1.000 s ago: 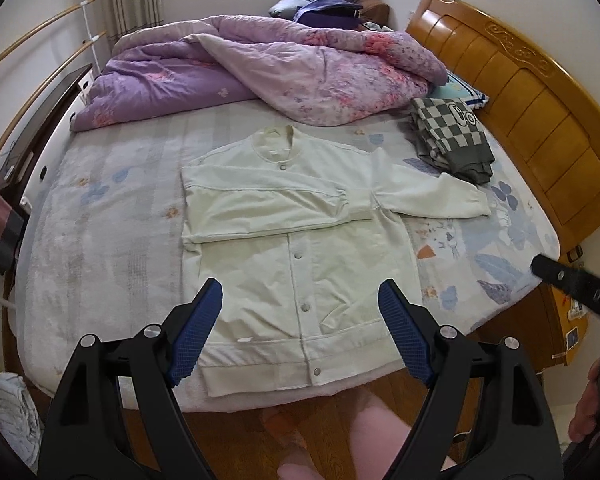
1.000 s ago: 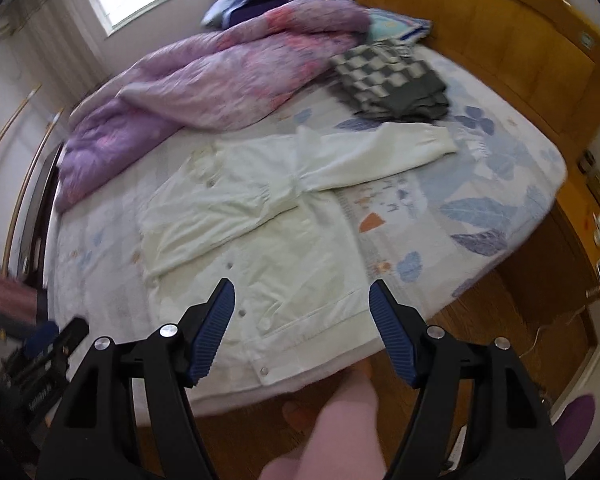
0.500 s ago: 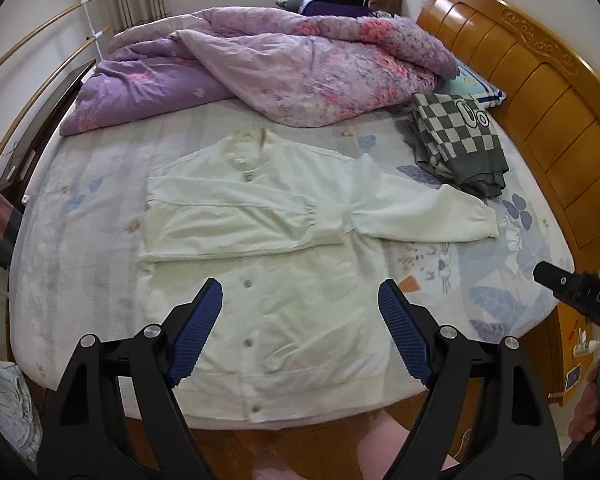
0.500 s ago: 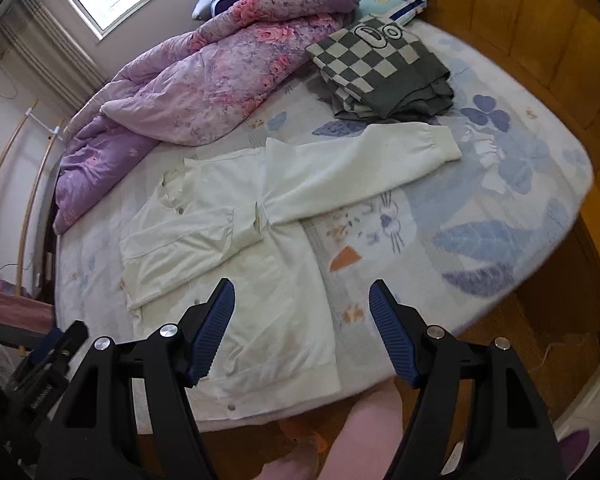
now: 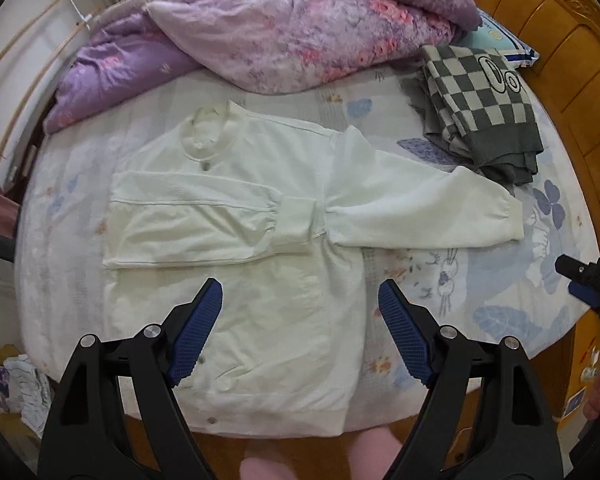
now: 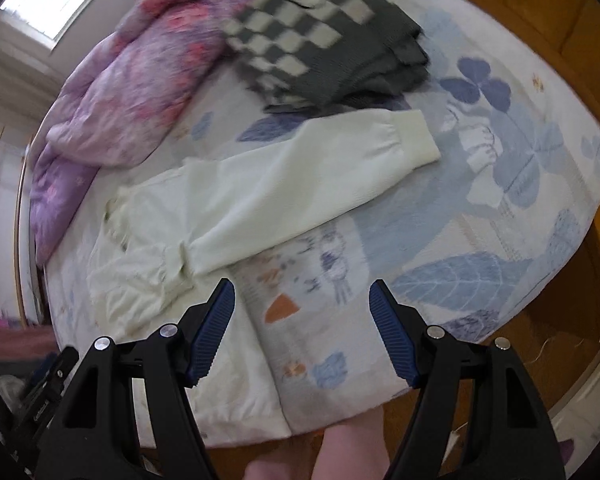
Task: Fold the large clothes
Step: 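Lift both tools off the jacket and move the right tool toward the other sleeve, then grasp the other sleeve cuff with the right tool while the left tool pins the jacket body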
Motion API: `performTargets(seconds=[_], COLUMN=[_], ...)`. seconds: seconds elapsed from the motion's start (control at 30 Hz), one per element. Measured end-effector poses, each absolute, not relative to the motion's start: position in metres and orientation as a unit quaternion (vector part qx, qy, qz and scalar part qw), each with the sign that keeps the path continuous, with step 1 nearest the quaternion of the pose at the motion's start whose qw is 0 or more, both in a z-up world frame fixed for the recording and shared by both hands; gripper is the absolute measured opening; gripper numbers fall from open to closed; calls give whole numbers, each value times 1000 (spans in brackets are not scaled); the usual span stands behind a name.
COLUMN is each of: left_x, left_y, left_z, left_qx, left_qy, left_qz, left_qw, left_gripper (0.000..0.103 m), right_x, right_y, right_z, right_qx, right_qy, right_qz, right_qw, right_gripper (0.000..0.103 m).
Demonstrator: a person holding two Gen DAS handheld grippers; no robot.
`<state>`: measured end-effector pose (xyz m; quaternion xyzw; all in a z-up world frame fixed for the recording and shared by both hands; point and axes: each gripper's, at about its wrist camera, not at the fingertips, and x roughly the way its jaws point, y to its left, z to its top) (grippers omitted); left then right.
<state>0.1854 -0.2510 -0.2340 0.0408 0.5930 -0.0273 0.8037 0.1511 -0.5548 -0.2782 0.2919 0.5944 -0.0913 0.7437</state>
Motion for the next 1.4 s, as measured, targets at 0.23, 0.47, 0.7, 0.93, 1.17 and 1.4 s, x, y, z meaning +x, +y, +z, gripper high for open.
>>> performTargets(seconds=[0.23,0.47,0.7,0.93,1.17,1.4], left_x=[245,284,319,347,356,366], left_y=[-280,-301,-289,-257,-244,-262], left_z=[-292,-337,-385,-405,-415,-446], left_qx=[30,21,-33,-17,-25,-33], left_qy=[606,604,636,644,660,663], left_qz=[-63,-74,-74,-38,-47,-58], left_qw=[792,793,767,764,749,746], left_gripper=[81,81,81,66,31,20], right_x=[185,187,202,205,198,170], right_y=[-620,-675,-710,-729,-737,-749], right_z=[-363,-446,-520,-530,-520,-438], right_qx=[401,506,582,653,670,622], right_qy=[582,532,497,453,435,434], right_qz=[-91,-161,-184,-195,-178,-162], right_qw=[702,660,617,575,574,631], right_gripper=[68,71,71,28,13,12])
